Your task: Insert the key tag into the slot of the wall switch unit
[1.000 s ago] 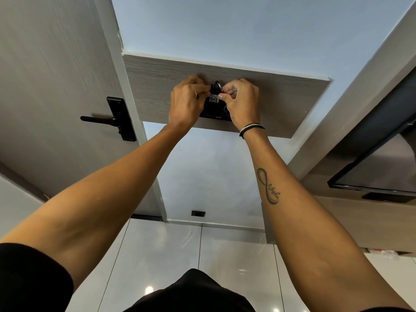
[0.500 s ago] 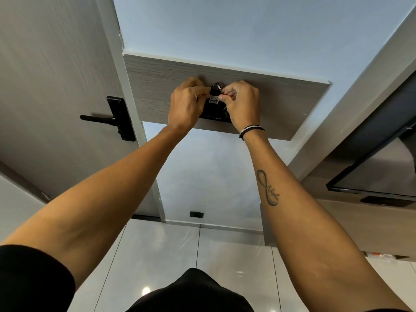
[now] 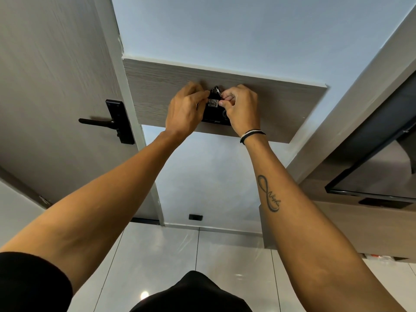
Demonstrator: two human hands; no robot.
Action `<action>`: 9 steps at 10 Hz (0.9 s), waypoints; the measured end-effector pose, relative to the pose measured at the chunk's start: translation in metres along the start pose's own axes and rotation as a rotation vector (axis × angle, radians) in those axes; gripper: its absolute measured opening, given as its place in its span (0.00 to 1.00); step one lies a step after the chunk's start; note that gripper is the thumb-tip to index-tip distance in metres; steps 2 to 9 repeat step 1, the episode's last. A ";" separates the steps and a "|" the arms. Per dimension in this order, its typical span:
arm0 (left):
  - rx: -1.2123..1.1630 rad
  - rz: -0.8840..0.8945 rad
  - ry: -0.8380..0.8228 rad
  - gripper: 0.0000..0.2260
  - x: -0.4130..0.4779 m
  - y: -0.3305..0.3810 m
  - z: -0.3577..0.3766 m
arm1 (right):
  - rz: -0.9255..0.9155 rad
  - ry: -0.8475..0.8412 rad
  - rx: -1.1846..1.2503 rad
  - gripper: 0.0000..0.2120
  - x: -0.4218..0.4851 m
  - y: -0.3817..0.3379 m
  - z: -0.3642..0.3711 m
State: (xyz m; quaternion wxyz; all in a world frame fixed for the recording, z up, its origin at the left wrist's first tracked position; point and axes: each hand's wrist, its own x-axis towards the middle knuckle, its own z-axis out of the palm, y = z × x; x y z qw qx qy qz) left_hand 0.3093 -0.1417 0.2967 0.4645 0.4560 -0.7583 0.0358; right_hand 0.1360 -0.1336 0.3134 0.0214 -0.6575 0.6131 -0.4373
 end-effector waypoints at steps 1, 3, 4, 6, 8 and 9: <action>0.199 0.119 0.052 0.12 -0.006 -0.007 -0.004 | -0.098 0.094 -0.167 0.05 -0.010 0.001 -0.007; 0.199 0.119 0.052 0.12 -0.006 -0.007 -0.004 | -0.098 0.094 -0.167 0.05 -0.010 0.001 -0.007; 0.199 0.119 0.052 0.12 -0.006 -0.007 -0.004 | -0.098 0.094 -0.167 0.05 -0.010 0.001 -0.007; 0.199 0.119 0.052 0.12 -0.006 -0.007 -0.004 | -0.098 0.094 -0.167 0.05 -0.010 0.001 -0.007; 0.199 0.119 0.052 0.12 -0.006 -0.007 -0.004 | -0.098 0.094 -0.167 0.05 -0.010 0.001 -0.007; 0.199 0.119 0.052 0.12 -0.006 -0.007 -0.004 | -0.098 0.094 -0.167 0.05 -0.010 0.001 -0.007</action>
